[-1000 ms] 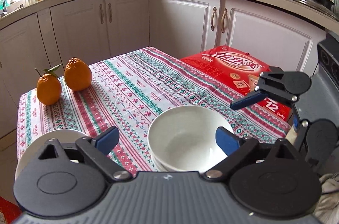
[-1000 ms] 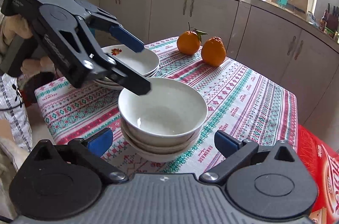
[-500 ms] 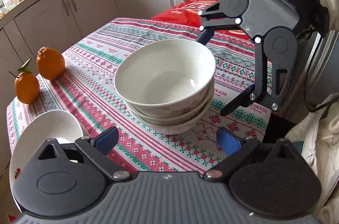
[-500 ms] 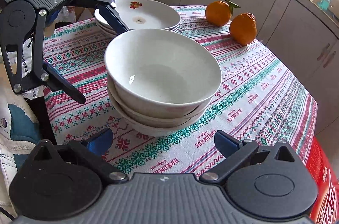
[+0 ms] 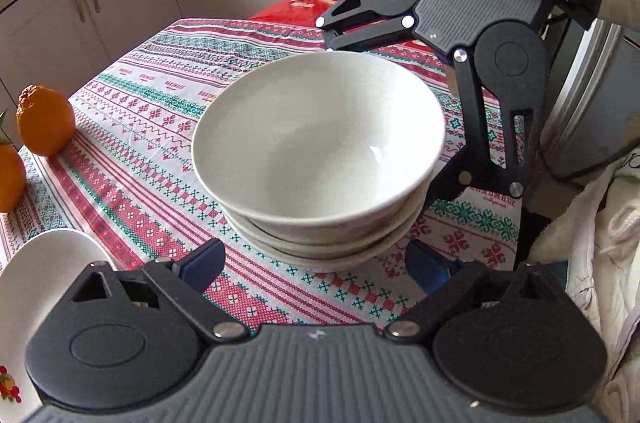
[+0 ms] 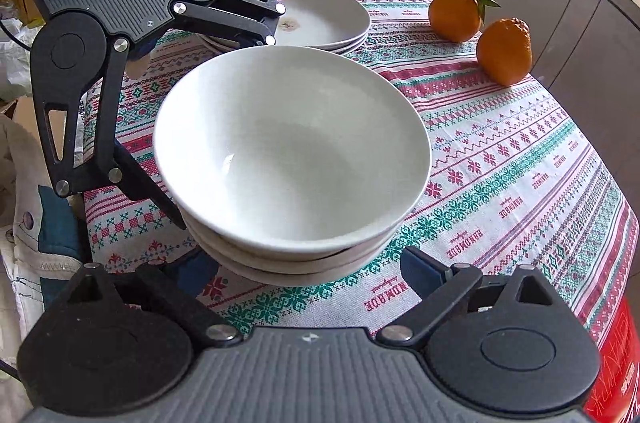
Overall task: Organize plates and bowls
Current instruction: 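Grasp the rim of the stacked white bowls with the right tool, then lift the bowl stack with the right tool and carry it over the plate stack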
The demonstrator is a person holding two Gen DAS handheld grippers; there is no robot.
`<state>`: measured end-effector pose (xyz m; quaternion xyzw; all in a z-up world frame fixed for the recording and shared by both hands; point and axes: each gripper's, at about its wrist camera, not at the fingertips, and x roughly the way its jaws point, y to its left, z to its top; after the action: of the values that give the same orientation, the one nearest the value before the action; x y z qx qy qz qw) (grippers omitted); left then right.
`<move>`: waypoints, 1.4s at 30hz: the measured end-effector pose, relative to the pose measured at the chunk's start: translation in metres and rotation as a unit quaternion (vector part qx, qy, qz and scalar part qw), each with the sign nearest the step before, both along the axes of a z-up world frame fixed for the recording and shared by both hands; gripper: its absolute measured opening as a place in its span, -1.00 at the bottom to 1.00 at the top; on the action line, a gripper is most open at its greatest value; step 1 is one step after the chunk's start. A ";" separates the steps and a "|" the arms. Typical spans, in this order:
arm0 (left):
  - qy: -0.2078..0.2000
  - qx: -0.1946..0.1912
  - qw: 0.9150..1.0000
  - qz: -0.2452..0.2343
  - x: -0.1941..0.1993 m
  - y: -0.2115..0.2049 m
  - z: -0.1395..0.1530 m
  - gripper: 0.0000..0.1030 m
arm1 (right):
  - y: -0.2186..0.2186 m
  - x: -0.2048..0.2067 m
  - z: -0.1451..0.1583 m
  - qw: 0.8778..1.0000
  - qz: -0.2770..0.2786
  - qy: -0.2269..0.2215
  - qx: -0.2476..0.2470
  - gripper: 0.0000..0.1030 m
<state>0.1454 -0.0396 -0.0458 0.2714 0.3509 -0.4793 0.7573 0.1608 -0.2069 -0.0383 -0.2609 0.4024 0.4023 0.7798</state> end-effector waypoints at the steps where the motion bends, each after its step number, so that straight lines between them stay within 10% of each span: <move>1: 0.001 0.000 1.000 -0.003 0.001 0.000 0.000 0.84 | 0.000 0.000 0.000 1.000 0.004 0.001 0.000 0.89; 9: 0.025 -0.004 0.999 -0.026 0.009 0.000 0.001 0.51 | -0.001 -0.001 0.003 0.999 0.024 0.022 0.009 0.61; 42: 0.026 -0.007 0.998 -0.065 0.014 0.001 0.001 0.53 | 0.005 0.002 0.006 0.999 0.014 0.038 0.012 0.71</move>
<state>0.1597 -0.0389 -0.0444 0.2757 0.3484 -0.5367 0.7174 0.1626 -0.2016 -0.0325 -0.2414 0.4234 0.4281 0.7610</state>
